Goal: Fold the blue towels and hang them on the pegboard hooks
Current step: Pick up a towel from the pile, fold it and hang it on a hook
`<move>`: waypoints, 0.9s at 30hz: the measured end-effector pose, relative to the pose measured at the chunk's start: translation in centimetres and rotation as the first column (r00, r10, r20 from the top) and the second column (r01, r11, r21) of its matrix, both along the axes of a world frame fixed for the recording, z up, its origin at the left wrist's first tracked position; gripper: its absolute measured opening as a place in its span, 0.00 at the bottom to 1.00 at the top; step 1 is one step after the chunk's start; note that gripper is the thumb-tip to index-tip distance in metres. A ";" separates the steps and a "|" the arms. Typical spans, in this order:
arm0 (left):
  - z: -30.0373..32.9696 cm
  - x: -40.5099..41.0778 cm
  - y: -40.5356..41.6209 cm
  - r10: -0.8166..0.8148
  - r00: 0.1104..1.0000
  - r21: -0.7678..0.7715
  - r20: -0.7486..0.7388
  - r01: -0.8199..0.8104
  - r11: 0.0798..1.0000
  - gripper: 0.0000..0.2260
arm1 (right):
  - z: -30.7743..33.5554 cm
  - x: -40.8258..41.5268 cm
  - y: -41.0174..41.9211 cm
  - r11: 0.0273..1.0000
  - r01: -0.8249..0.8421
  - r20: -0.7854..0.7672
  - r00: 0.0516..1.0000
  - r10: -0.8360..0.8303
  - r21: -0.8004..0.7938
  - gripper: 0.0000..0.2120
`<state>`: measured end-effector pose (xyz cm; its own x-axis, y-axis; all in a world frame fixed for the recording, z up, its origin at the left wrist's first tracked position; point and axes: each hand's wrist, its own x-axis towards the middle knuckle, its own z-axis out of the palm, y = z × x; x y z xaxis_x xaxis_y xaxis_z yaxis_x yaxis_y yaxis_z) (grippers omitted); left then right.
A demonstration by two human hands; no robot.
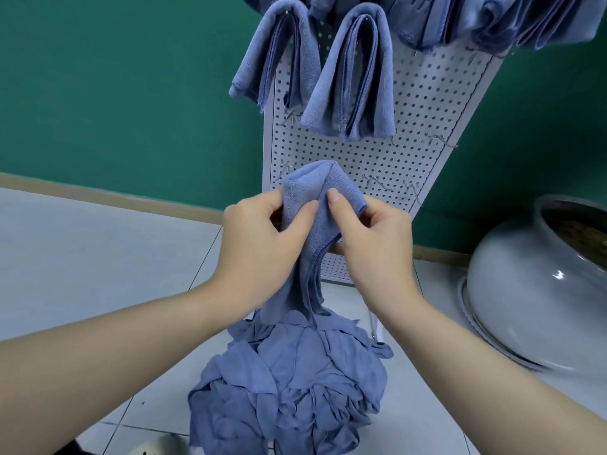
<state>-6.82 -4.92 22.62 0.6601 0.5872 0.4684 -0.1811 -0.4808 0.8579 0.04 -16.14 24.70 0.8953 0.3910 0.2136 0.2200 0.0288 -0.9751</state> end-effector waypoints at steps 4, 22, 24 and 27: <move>-0.1 -0.5 -0.5 -0.229 0.973 -0.046 0.023 0.230 0.972 0.18 | 0.4 0.3 -0.3 1.000 0.005 0.049 0.999 -0.004 -0.016 0.26; 0.1 0.1 0.3 -0.203 0.979 -0.209 0.006 0.200 0.957 0.21 | 1.8 -0.9 -2.0 0.977 -0.168 0.158 0.969 0.188 -0.135 0.13; 0.3 0.2 0.2 -0.234 0.972 -0.295 -0.012 0.220 0.930 0.22 | 1.5 -0.3 -2.0 0.982 -0.151 0.145 0.975 0.166 -0.110 0.09; 0.6 0.3 0.1 -0.337 0.941 -0.371 -0.023 0.305 0.877 0.20 | 1.7 0.2 -2.0 0.989 -0.141 0.128 0.981 0.146 -0.048 0.06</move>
